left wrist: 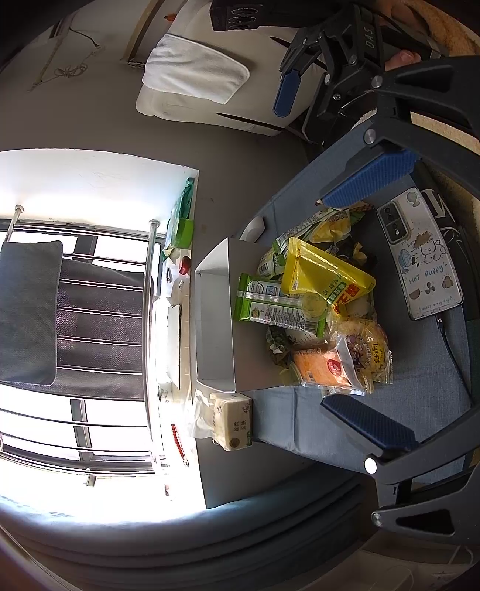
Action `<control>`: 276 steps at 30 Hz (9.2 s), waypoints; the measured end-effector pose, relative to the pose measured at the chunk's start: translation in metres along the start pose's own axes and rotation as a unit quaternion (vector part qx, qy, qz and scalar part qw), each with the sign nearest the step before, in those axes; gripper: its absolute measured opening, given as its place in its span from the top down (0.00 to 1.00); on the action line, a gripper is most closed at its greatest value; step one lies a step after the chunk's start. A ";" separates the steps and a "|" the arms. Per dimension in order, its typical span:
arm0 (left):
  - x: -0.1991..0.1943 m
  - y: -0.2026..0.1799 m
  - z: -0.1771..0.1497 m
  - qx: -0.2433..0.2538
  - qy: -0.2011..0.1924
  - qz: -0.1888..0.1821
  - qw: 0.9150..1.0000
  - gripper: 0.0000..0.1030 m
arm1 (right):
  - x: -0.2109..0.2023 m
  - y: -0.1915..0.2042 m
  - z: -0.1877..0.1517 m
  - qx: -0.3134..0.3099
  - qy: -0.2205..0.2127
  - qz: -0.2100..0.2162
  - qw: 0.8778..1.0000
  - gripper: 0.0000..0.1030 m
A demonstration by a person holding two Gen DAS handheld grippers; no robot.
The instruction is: Organize snacks
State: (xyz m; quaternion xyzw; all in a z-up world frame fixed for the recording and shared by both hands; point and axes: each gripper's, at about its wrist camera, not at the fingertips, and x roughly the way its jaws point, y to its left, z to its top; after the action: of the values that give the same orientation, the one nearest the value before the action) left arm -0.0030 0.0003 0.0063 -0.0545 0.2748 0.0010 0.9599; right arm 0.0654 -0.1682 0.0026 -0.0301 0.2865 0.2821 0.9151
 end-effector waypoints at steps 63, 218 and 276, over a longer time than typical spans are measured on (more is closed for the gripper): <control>0.141 0.003 -0.019 0.087 0.117 -0.029 0.989 0.60 | 0.020 -0.041 -0.026 0.053 0.038 -0.022 0.998 0.00; 0.162 0.111 -0.035 -0.068 0.219 -0.013 0.973 0.44 | 0.061 -0.075 -0.050 0.039 0.085 0.052 0.994 0.39; 0.049 0.066 0.047 -0.083 -0.019 -0.037 0.996 0.00 | 0.090 -0.045 0.082 0.045 -0.036 0.106 0.993 0.00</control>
State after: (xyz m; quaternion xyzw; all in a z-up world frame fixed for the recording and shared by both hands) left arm 0.0607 0.0697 0.0131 -0.1445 0.2531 -0.0106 0.9565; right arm 0.1919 -0.1437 0.0179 0.0523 0.2671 0.3656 0.8901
